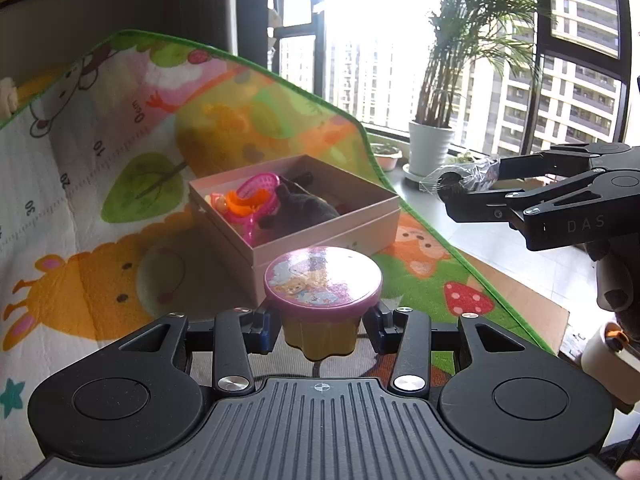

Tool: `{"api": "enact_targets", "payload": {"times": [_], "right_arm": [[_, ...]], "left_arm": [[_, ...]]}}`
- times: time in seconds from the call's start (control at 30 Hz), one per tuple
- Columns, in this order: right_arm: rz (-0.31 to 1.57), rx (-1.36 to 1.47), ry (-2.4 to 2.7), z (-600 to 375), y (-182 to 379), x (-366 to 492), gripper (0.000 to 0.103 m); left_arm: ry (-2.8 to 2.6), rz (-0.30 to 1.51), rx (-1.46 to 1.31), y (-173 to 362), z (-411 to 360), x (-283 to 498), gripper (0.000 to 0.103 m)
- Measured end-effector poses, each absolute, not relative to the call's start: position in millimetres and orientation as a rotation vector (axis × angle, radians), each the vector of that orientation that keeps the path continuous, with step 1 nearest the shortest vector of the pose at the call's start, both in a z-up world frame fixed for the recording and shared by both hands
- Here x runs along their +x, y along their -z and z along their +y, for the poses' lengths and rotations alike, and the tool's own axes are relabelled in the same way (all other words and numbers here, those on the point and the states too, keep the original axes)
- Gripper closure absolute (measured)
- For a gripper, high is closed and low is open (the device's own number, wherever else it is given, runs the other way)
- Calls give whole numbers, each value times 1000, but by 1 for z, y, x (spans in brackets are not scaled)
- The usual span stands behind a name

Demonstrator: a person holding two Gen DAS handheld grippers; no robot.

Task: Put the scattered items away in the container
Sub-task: 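Lower the yellow cup and black stick into the pink box and open both grippers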

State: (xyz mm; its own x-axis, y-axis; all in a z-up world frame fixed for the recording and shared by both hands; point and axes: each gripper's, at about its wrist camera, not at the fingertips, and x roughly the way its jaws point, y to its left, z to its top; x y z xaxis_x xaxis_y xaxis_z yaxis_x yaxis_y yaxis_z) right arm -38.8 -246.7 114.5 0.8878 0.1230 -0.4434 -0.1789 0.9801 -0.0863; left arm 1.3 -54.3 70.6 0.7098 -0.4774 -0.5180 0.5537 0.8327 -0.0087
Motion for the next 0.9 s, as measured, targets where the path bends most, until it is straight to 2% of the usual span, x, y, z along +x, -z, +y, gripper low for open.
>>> {"api": "enact_targets", "payload": {"times": [0.17,0.4,0.47,0.5,0.53,0.6,0.7,0.9], "right_arm": [[448,-89,-178,-257,-135,-4,19],[494,21,-244,-260,-158,103,19],[522,50,-268,-252,-159,139,19],[540,65,-282,-248,-157,157,18],[561,76,-307,-242,-153,174,16],[607,96,-319,-233,-142,204,9],[653,91,-298,-228,-125,227,9],[661,146,-213,-264,-107,217,9]], "left_arm": [[571,471,201,-83,-70,43,56],[551,450,167,-75,-94,144,54],[568,482,139,-67,-96,166,31],[562,494,123,-63,-93,171,15],[551,493,115,-61,-90,171,7],[539,492,114,-58,-78,164,7],[532,528,98,-55,-60,155,6],[571,580,35,-44,-45,135,0]]}}
